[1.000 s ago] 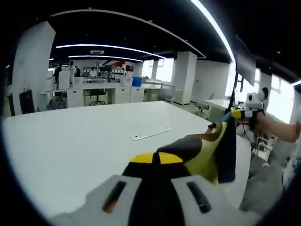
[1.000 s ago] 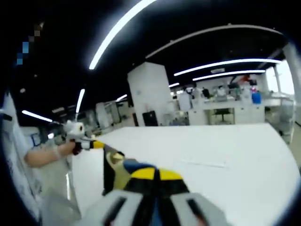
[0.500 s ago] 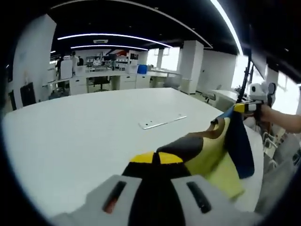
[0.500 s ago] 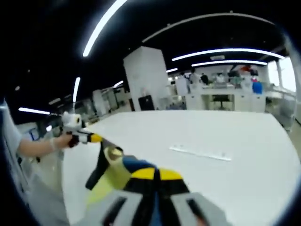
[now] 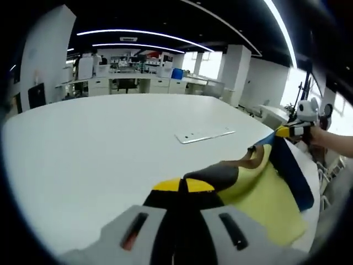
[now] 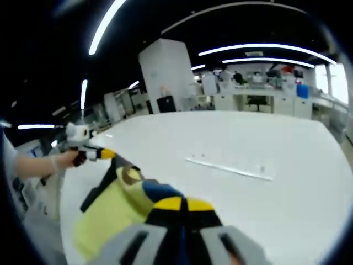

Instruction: Fold the garment on the visible template until the final outline fits inside the template.

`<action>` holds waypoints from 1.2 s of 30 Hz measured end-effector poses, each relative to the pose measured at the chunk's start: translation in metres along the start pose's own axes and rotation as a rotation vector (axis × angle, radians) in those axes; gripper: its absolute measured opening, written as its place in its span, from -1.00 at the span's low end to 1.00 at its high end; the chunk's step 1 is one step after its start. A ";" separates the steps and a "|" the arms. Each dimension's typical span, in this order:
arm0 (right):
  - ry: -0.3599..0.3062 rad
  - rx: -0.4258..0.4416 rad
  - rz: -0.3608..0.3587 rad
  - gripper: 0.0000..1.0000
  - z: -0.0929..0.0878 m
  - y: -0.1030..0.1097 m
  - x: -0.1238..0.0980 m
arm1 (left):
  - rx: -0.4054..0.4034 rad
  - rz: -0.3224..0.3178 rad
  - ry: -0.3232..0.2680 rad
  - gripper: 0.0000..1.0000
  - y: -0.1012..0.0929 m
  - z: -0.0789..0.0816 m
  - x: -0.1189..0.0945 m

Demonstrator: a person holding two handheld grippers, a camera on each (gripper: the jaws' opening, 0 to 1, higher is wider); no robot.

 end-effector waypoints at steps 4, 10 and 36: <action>0.064 0.013 0.011 -1.00 -0.014 -0.011 0.021 | -0.002 0.022 0.050 -1.00 0.005 -0.014 0.008; 0.148 0.029 0.019 -1.00 -0.032 -0.015 0.036 | 0.003 0.047 0.125 -1.00 0.011 -0.029 0.022; 0.258 0.045 -0.018 -1.00 -0.052 -0.027 0.068 | 0.050 0.123 0.221 -1.00 0.032 -0.040 0.051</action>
Point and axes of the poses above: the point that each gripper's makers call its tool centre point, and the gripper's own axes: x roughly forward along the fingers, y roughly to its left, z roughly out of its top, the point moved 6 cm from there along -x, roughly backward along the fingers, and after that the axes turned 12 degrees about -x, right-handed, at the moved point
